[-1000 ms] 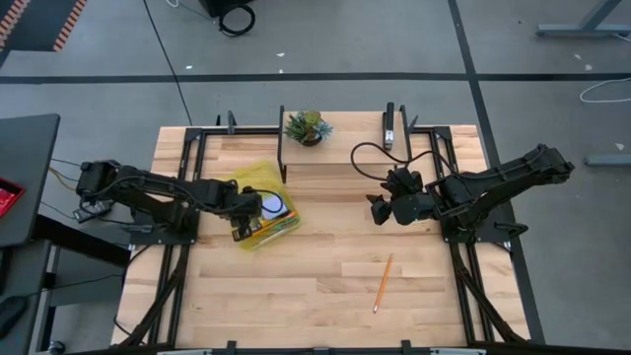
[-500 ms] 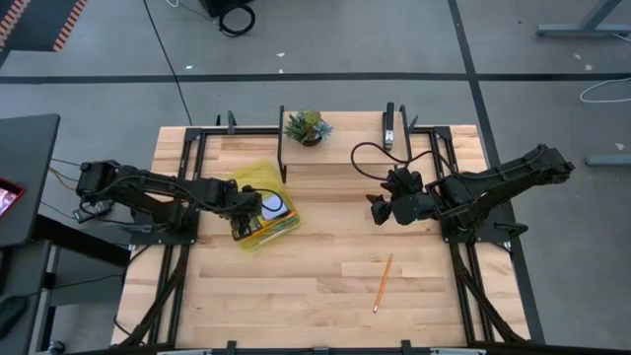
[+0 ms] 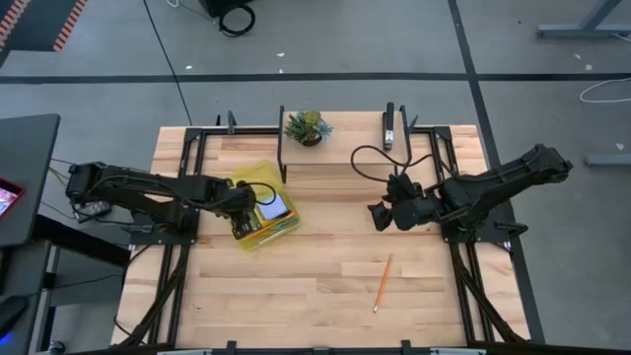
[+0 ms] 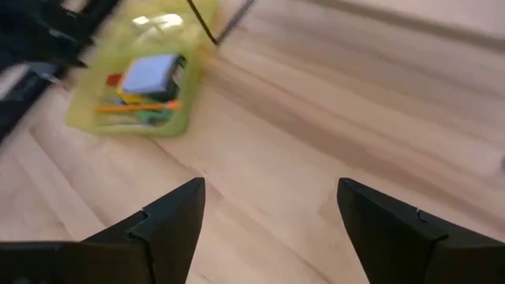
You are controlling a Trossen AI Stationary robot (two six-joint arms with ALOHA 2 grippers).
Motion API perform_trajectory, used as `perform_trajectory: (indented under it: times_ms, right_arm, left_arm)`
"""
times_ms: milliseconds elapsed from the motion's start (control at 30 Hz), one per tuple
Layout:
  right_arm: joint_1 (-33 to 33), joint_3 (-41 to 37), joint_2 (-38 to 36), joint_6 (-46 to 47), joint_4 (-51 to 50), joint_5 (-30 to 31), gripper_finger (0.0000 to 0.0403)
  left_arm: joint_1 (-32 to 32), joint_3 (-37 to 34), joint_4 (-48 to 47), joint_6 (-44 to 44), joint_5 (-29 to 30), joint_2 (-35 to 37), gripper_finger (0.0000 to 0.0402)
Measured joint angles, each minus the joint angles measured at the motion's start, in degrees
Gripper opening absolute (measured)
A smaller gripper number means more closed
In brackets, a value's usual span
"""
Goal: Pack school essentials
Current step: Put the orange pencil into the yellow supply box
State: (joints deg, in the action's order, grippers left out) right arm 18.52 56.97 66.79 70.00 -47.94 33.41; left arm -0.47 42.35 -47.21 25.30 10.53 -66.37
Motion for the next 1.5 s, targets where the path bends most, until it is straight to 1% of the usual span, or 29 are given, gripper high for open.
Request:
perform_trajectory:
  times_ms: [100, 200, 367, 467, 567, 833, 967, 1100, 1300, 1400, 1500]
  right_arm:
    - [1.1, 0.0, 2.4, 3.8, -0.6, -1.4, 0.0293]
    - [2.4, 0.0, 6.4, 6.6, -0.5, -4.1, 0.0293]
    - [3.9, 0.0, 12.5, 14.8, -1.5, -11.3, 0.0292]
    - [4.6, 0.0, 15.0, 21.2, -4.0, -16.6, 0.0286]
    - [5.7, 0.0, 16.8, 26.6, -6.0, -20.0, 0.0279]
    - [10.8, 0.0, 19.7, 38.6, -5.8, -21.1, 0.0272]
    - [13.3, 0.0, 22.1, 43.2, -5.2, -21.1, 0.0272]
    - [15.3, 0.0, 23.4, 45.1, -4.1, -21.5, 0.0272]
    - [17.2, 0.0, 22.9, 48.3, -4.1, -21.5, 0.0272]
    - [17.8, 0.0, 23.3, 50.6, -4.2, -21.4, 0.0272]
    - [18.1, 0.0, 24.5, 52.2, -4.2, -21.5, 0.0272]
  left_arm:
    - [0.0, 0.0, -0.1, 0.0, 0.0, 0.9, 0.0169]
    - [0.0, 0.0, 0.0, 0.0, 0.0, 0.8, 0.0159]
    - [0.0, 0.0, 0.1, 0.0, 0.1, 0.8, 0.0144]
    - [0.0, 0.0, 0.0, -0.1, 0.1, 0.8, 0.0136]
    - [0.0, 0.0, -0.1, -0.4, 0.1, 0.8, 0.013]
    - [0.0, 0.0, -0.3, -0.4, 0.1, 0.9, 0.0119]
    - [-0.1, 0.0, 0.3, -0.8, 0.1, 2.6, 0.0111]
    - [-1.9, 0.0, 1.8, -4.1, 1.4, 8.7, 0.0096]
    - [-3.3, 0.0, 4.6, -8.4, 4.6, 21.2, 0.0062]
    - [-3.3, -0.9, 8.8, -10.7, 7.1, 27.8, 0.0045]
    - [-3.2, -5.4, 15.8, -10.9, 7.5, 35.1, 0.003]
